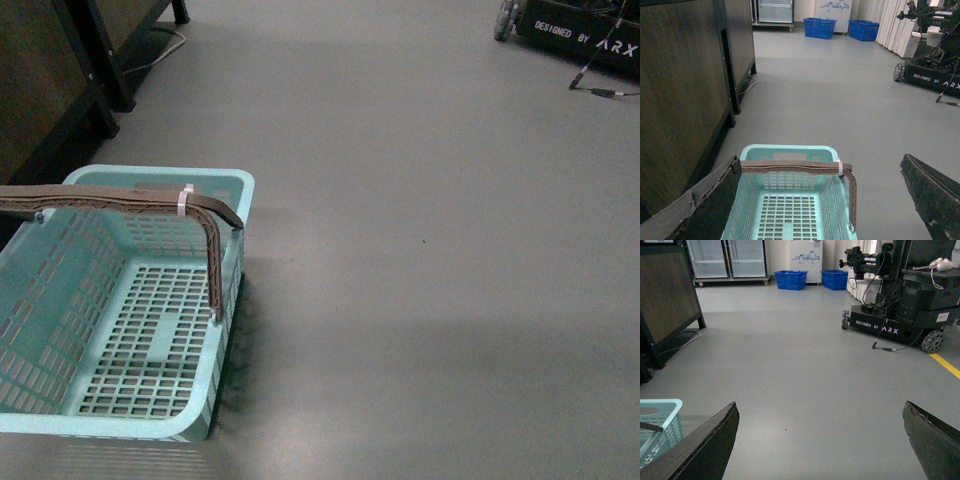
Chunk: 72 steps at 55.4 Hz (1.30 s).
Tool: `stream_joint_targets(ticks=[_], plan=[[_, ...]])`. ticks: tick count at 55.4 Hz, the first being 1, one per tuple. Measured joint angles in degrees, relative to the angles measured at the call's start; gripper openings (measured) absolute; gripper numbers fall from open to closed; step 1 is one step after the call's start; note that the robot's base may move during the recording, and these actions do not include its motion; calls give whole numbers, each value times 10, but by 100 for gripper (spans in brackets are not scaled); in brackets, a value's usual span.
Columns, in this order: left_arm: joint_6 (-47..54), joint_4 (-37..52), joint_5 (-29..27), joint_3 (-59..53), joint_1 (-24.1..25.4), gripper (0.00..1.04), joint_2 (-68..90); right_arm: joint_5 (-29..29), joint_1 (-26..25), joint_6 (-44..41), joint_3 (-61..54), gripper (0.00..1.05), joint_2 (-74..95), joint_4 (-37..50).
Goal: Pick mango and avocado into basket
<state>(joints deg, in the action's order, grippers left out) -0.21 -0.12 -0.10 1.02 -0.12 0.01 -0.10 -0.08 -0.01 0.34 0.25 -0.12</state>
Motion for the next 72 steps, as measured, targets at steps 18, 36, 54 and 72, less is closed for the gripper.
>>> stream_joint_targets(ticks=[18,36,54,72], plan=[[0,0,0,0,0,97,0,0,0,0,0,97,0,0],[0,0,0,0,0,97,0,0,0,0,0,97,0,0],[-17,-67,-133,23,-33,97,73,0,0,0,0,97,0,0],[-359,87,-66,176,-44,97,499,0,0,0,0,97,0,0]])
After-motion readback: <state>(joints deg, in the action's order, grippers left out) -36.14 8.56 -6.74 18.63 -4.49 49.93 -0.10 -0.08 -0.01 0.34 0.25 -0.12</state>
